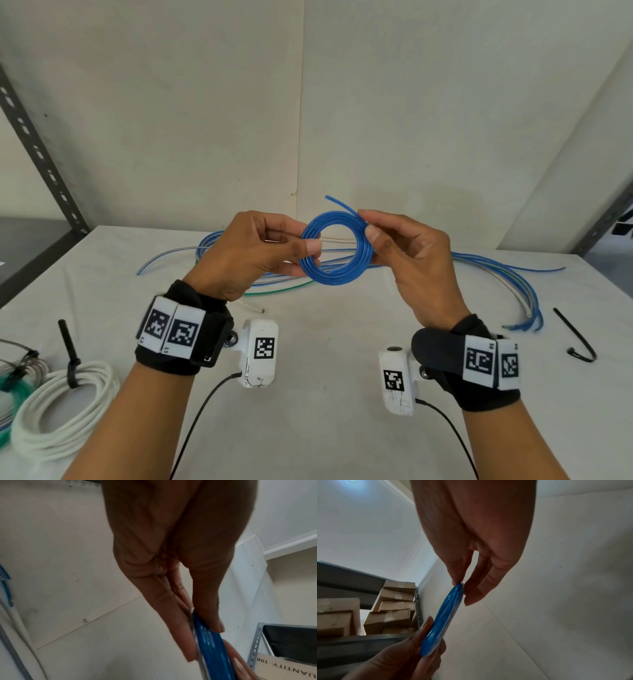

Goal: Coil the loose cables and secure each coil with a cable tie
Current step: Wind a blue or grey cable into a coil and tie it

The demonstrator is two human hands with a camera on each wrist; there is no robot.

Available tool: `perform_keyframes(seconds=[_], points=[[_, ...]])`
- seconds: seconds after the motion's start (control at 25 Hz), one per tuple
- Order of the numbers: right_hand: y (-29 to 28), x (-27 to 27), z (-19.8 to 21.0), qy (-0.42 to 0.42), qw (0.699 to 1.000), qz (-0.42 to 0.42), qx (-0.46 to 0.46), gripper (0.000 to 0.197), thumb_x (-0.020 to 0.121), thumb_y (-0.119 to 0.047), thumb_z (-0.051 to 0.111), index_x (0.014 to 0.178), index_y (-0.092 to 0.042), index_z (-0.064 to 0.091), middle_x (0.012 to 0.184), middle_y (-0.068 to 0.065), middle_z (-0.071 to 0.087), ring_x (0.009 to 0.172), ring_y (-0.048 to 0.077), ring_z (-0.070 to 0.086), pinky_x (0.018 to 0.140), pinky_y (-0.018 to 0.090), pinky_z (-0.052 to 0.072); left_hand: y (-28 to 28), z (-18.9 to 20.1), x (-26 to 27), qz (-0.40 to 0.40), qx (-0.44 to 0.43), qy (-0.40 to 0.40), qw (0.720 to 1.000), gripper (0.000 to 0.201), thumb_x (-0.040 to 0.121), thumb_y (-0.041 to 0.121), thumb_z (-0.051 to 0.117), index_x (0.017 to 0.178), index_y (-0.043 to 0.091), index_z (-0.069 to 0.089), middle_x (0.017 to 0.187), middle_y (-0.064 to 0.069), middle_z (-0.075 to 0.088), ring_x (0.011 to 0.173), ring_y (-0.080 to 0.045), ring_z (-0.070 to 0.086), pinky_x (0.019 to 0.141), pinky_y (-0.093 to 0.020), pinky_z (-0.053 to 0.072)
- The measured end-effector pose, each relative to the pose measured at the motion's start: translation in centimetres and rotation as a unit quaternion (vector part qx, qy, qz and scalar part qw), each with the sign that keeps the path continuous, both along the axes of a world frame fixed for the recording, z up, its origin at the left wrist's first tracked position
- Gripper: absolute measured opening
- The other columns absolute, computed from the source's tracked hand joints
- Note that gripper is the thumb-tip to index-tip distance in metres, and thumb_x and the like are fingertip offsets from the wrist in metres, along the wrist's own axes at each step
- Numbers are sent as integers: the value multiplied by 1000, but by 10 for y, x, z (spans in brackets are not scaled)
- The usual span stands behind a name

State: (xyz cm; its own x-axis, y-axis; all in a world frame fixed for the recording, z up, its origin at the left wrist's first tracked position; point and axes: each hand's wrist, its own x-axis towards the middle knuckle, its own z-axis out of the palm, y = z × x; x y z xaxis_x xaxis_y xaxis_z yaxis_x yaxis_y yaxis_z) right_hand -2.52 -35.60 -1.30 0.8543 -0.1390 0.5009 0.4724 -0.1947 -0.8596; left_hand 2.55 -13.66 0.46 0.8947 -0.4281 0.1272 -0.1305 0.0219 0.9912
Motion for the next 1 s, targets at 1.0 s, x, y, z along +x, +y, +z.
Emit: perform_keyframes(seconds=[1.0], points=[[-1, -5, 5, 8, 998, 59, 12, 12, 87, 2, 70, 96, -6, 73, 92, 6, 79, 79, 24, 77, 74, 27, 60, -5, -3, -3, -41, 41, -50, 997, 18, 79, 1, 78, 96, 1, 75, 84, -21, 76, 75, -26, 74, 71, -32, 62]])
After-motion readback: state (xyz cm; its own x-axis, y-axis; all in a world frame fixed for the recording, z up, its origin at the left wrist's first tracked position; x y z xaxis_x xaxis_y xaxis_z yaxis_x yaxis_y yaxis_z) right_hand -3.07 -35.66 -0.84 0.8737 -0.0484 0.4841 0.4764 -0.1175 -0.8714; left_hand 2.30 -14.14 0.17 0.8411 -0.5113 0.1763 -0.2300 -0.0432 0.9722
